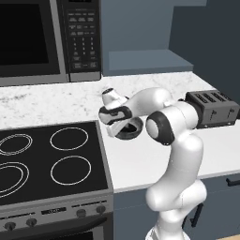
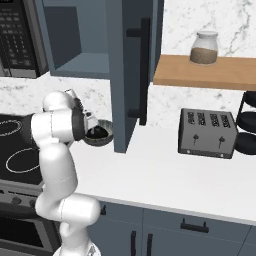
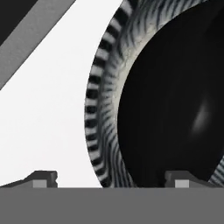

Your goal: Pick up the bowls on the counter and stack them on top of one another in the open cabinet. Place the smaller bowl on top of the larger bowl.

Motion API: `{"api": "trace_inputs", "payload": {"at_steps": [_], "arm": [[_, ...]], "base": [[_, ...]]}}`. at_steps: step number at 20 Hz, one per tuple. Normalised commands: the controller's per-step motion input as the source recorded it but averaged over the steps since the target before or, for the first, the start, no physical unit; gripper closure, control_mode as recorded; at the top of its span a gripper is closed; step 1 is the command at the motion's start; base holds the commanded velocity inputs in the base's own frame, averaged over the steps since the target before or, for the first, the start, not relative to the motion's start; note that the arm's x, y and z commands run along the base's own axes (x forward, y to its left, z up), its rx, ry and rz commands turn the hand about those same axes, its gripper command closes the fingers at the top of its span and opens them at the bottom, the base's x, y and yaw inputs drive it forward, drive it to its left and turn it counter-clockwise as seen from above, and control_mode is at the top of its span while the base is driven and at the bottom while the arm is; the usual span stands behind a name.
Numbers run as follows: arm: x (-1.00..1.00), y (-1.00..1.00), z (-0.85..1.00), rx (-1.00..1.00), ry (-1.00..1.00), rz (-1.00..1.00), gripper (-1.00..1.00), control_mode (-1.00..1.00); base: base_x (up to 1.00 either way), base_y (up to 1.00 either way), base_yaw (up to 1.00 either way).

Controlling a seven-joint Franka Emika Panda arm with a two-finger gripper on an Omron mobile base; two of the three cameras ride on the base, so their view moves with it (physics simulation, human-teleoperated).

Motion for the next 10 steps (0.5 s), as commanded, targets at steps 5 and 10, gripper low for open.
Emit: {"api": "trace_inputs", "payload": {"at_steps": [5, 10], "arm": [[0.28, -0.33, -0.69, -0.17, 0.04, 0.0, -1.0, -1.0], [0.04, -0.16, -0.25, -0.03, 0.0, 0.0, -1.0, -1.0]], "base": [[0.0, 0.0, 0.0], [0.0, 0.0, 0.0]]}}
